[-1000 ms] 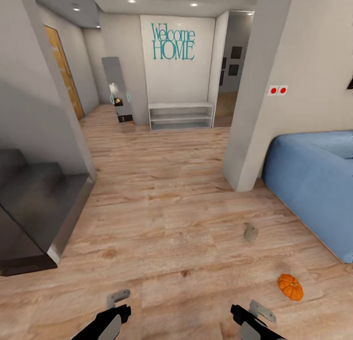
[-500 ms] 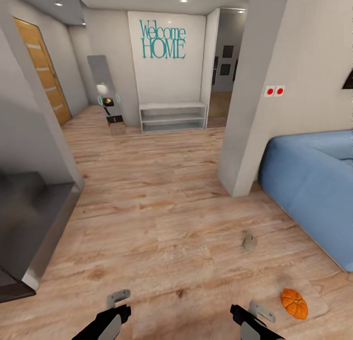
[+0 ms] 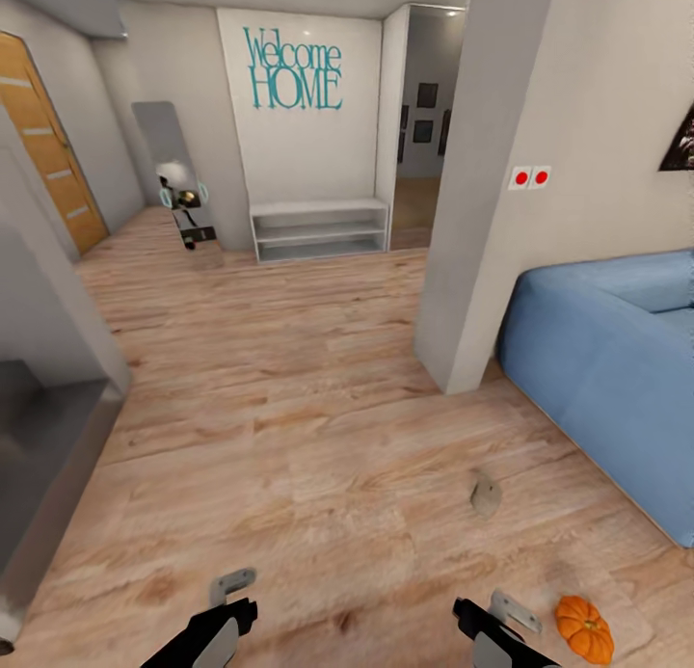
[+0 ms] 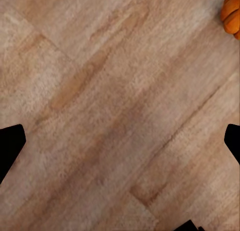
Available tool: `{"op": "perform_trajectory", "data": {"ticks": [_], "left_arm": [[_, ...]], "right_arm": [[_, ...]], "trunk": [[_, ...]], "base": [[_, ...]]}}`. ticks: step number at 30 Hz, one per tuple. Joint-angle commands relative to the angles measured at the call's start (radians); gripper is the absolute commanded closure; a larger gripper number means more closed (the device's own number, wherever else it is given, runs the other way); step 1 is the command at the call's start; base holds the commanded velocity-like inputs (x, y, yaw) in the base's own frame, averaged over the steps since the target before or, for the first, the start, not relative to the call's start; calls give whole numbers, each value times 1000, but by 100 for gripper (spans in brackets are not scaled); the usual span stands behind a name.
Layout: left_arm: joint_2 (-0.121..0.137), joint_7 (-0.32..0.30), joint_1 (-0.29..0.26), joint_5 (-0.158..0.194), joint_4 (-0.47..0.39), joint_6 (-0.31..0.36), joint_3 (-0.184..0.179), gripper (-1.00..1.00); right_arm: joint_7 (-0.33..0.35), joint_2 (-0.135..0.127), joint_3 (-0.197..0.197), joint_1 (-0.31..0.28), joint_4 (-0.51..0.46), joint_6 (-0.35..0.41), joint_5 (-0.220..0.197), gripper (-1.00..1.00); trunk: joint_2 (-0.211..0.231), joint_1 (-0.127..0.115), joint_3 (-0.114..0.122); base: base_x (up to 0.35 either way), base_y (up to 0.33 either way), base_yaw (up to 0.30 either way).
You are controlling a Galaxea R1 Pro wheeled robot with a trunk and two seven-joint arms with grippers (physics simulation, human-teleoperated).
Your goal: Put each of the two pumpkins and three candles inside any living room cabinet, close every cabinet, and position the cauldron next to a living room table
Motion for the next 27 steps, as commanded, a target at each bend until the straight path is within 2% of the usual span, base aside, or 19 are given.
{"op": "perform_trajectory", "data": {"ticks": [1,15,21,27], "left_arm": [[1,8,0,6,-2,4,-8,-100],[1,8,0,6,-2,4,-8,-100],[1,8,0,6,-2,4,-8,-100],[1,8,0,6,-2,4,-8,-100]], "right_arm": [[-4,0,9,-1,0,-3,-9,-100],[-4,1,9,-1,0,-3,-8,-100],[-4,2,9,-1,-1,-3,-9,-100],[-4,2,9,-1,0,-3,-9,-100]], "trunk": [[0,1,-2],[0,1,-19],[0,1,-21],[0,1,-21]], "base": [[340,0,-165],[341,0,-162],[341,0,-31],[340,0,-205]]}}
